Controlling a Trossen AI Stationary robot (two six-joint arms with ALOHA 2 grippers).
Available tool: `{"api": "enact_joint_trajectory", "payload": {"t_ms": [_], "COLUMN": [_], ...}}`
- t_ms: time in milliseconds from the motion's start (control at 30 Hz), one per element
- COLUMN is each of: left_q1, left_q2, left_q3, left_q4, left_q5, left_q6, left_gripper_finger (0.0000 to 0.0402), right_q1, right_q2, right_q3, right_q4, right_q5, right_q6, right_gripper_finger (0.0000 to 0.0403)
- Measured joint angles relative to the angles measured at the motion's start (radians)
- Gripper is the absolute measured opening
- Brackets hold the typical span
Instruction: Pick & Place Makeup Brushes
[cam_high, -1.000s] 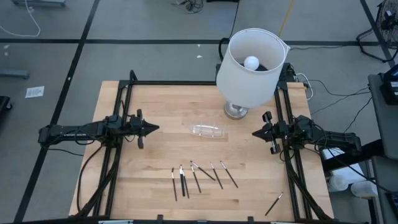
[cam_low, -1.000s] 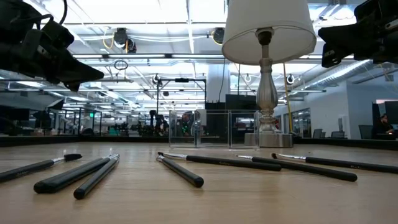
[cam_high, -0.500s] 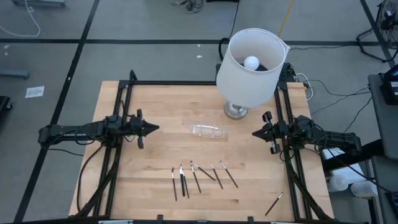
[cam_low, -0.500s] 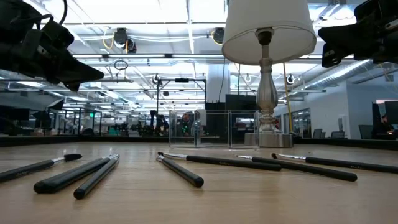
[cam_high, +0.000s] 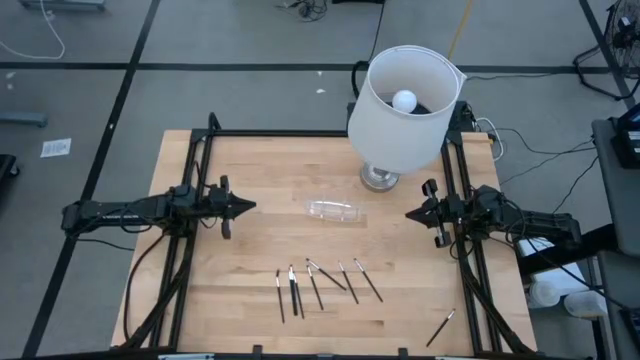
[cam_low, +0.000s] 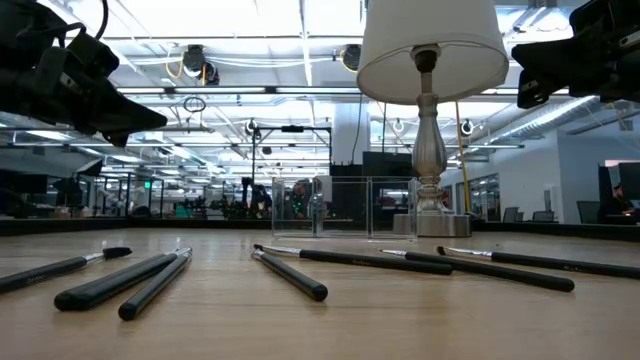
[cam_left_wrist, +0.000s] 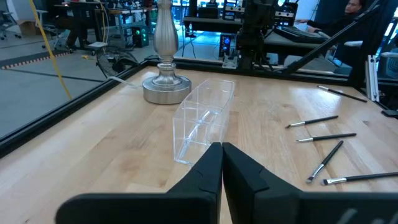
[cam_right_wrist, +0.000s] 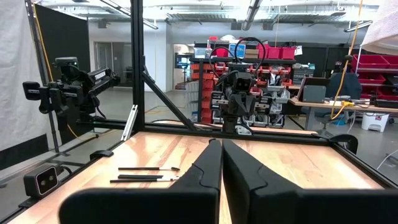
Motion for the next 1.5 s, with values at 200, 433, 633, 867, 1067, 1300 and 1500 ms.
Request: {"api": "enact_joint_trajectory", "payload": {"t_ms": [200, 433, 633, 867, 1067, 1300, 1500], "left_q1": [0.0, 0.0, 0.0, 0.0, 0.0, 0.0, 0.0], "left_q2": [0.0, 0.0, 0.0, 0.0, 0.0, 0.0, 0.0], "left_q3": [0.0, 0.0, 0.0, 0.0, 0.0, 0.0, 0.0], "left_q4": [0.0, 0.0, 0.0, 0.0, 0.001, 0.056, 0.233], "left_q5": [0.0, 0.0, 0.0, 0.0, -0.001, -0.001, -0.002], "left_q6": [0.0, 0.0, 0.0, 0.0, 0.019, 0.121, 0.026], "left_gripper_finger": [0.0017, 0.0017, 0.0017, 0.0017, 0.0017, 0.0017, 0.0017], "right_q1": [0.0, 0.0, 0.0, 0.0, 0.0, 0.0, 0.0], "right_q2": [0.0, 0.0, 0.0, 0.0, 0.0, 0.0, 0.0], "right_q3": [0.0, 0.0, 0.0, 0.0, 0.0, 0.0, 0.0], "right_q4": [0.0, 0.0, 0.0, 0.0, 0.0, 0.0, 0.0], "right_q5": [0.0, 0.0, 0.0, 0.0, 0.0, 0.0, 0.0], "right_q6": [0.0, 0.0, 0.0, 0.0, 0.0, 0.0, 0.0], "right_gripper_finger": [0.0, 0.0, 0.0, 0.0, 0.0, 0.0, 0.0]}}
